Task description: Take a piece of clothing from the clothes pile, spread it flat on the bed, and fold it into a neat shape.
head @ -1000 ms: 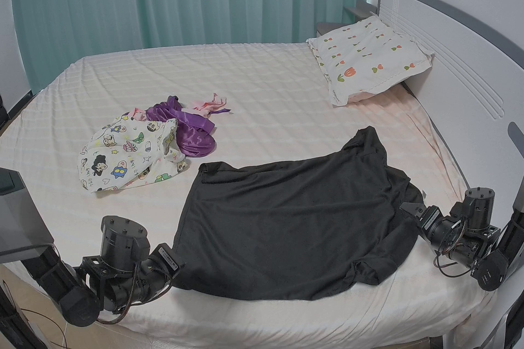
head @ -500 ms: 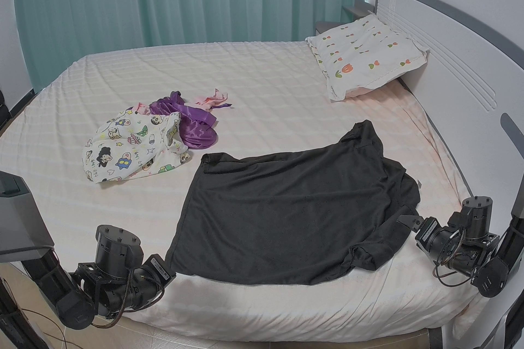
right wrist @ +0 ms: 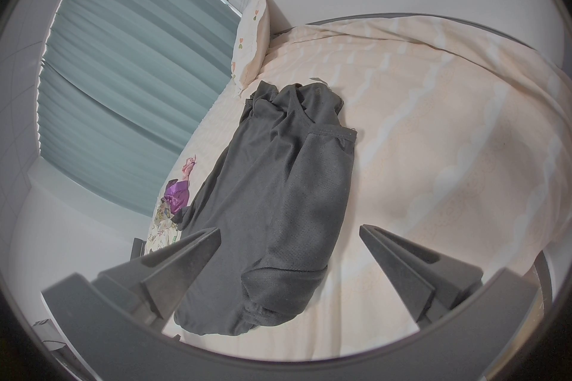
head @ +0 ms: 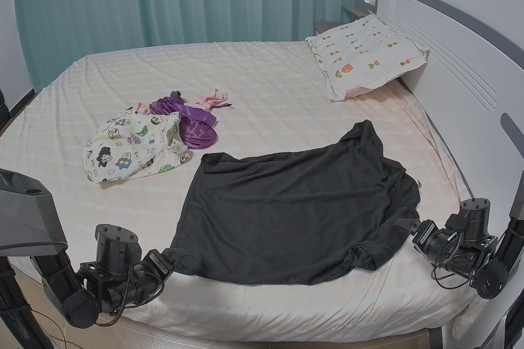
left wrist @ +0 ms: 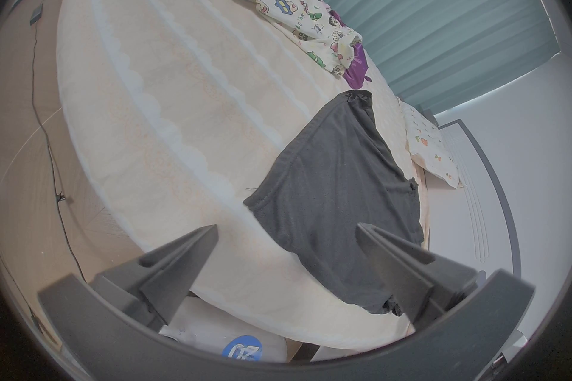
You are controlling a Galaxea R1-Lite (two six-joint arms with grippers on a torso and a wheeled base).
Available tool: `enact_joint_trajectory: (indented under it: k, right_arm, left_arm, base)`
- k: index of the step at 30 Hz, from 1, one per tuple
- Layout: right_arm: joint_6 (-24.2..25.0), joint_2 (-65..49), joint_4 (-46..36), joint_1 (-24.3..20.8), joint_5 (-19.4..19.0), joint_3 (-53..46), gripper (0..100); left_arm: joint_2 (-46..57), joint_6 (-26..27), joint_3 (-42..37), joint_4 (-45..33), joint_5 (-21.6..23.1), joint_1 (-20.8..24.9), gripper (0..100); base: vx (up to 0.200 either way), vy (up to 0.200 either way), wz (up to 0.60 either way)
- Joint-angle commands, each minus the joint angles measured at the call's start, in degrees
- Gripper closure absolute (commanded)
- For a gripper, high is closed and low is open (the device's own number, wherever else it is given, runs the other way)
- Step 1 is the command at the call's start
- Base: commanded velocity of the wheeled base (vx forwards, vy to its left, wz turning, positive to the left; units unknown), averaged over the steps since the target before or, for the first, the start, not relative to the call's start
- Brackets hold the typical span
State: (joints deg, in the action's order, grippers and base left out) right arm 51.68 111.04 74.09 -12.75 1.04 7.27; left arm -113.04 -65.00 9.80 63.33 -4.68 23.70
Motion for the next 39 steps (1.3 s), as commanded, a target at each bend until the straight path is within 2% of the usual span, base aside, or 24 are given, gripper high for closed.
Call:
enact_joint_trajectory:
  k: [1, 7, 10, 11, 20, 25, 28, 31, 38, 39]
  right_arm:
    - [-0.1, 0.4, 0.0, -0.1, 0.0, -0.1, 0]
    - [-0.2, 2.6, 0.1, -0.1, 0.0, -0.1, 0]
    - [-0.3, 4.1, 0.1, -0.1, 0.0, 0.1, 0]
    - [-0.2, 4.1, 0.2, -0.2, 0.0, 0.1, 0]
    - [0.1, 4.4, 0.1, -1.0, -0.3, 0.0, 0]
    - [0.3, 4.5, 0.1, -2.3, -0.4, -0.1, 0]
    - [0.4, 5.1, 0.2, -4.5, -0.4, -0.2, 0]
    - [2.6, 4.8, 0.2, -7.1, -0.4, -0.2, 0]
    - [3.3, 6.7, 0.3, -10.5, -0.1, 1.0, 0]
    - [3.1, 7.3, 0.8, -10.7, 0.1, 2.4, 100]
  left_arm:
    - [-3.6, -0.1, 0.3, 1.1, -0.1, -0.1, 0]
    - [-7.5, -0.2, 1.3, 5.4, -0.5, -0.7, 0]
    - [-9.3, -2.0, 1.5, 10.4, -1.0, -0.9, 0]
    - [-9.7, -2.4, 1.4, 11.8, -1.0, -1.0, 100]
    - [-9.1, -2.5, 0.1, 13.3, -1.0, -1.3, 100]
    - [-7.1, -2.2, 0.3, 13.4, -2.1, -3.3, 100]
    - [-3.5, -2.7, 0.5, 13.4, -2.1, -5.5, 100]
    - [-2.4, -2.6, 0.5, 13.4, -2.3, -6.4, 100]
    - [-1.6, -2.6, 0.7, 13.4, -2.3, -7.0, 100]
    - [-1.6, -2.7, 0.7, 13.4, -2.2, -6.9, 100]
  base:
    - [0.000, 0.000, 0.00]
    - [0.000, 0.000, 0.00]
    - [0.000, 0.000, 0.00]
    - [0.000, 0.000, 0.00]
    - [0.000, 0.000, 0.00]
    - [0.000, 0.000, 0.00]
    - [0.000, 0.000, 0.00]
    - [0.000, 0.000, 0.00]
    - [0.000, 0.000, 0.00]
    - [0.000, 0.000, 0.00]
